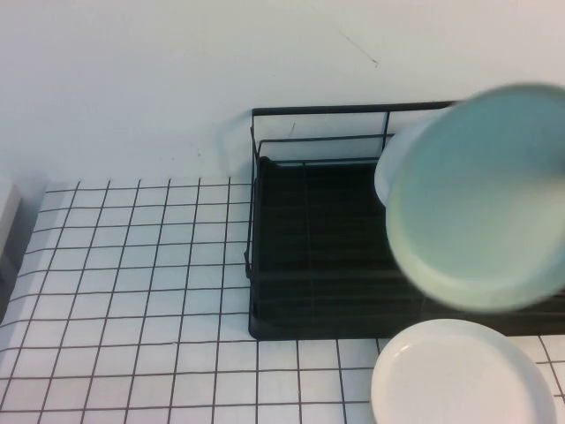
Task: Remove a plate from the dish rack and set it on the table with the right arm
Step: Place the plate from the table
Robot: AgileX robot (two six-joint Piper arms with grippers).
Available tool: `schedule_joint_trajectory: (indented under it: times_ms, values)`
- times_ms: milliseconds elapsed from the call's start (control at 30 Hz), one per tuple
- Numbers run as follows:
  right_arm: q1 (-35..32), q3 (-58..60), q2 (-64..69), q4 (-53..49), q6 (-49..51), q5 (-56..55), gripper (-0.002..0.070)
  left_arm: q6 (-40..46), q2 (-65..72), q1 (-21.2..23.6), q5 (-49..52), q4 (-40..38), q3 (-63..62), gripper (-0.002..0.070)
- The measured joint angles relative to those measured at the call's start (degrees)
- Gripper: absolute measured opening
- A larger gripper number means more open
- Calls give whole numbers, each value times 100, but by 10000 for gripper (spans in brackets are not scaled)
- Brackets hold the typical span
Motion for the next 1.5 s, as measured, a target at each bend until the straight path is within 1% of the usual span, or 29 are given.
schedule_joint_trajectory:
  times_ms: [67,133,233,333,433,500,633,900,1067,1300,1500]
  values:
    - [0,72,0,0,339,832,29,0,0,0,0,0,0,-3]
    - [0,314,-10,13,568,1111,29,0,0,0,0,0,0,-3]
    - [0,993,-12,36,802,1189,29,0,0,0,0,0,0,-3]
    - [0,1715,-12,36,905,925,28,0,0,0,0,0,0,-3]
    - [0,2383,7,94,964,193,28,0,0,0,0,0,0,-3]
    - [0,2618,66,203,988,-161,28,0,0,0,0,0,0,-3]
    - [0,2710,340,396,988,-473,27,28,0,0,0,0,0,-3]
    - [0,2730,1040,418,988,-549,34,18,0,0,0,0,0,-3]
    - [0,2730,1198,418,988,-733,83,18,0,0,0,0,0,-3]
    - [0,2730,1198,431,988,-875,214,18,0,0,0,0,0,-3]
    - [0,2730,1081,374,1107,-1048,238,18,0,0,0,0,0,-3]
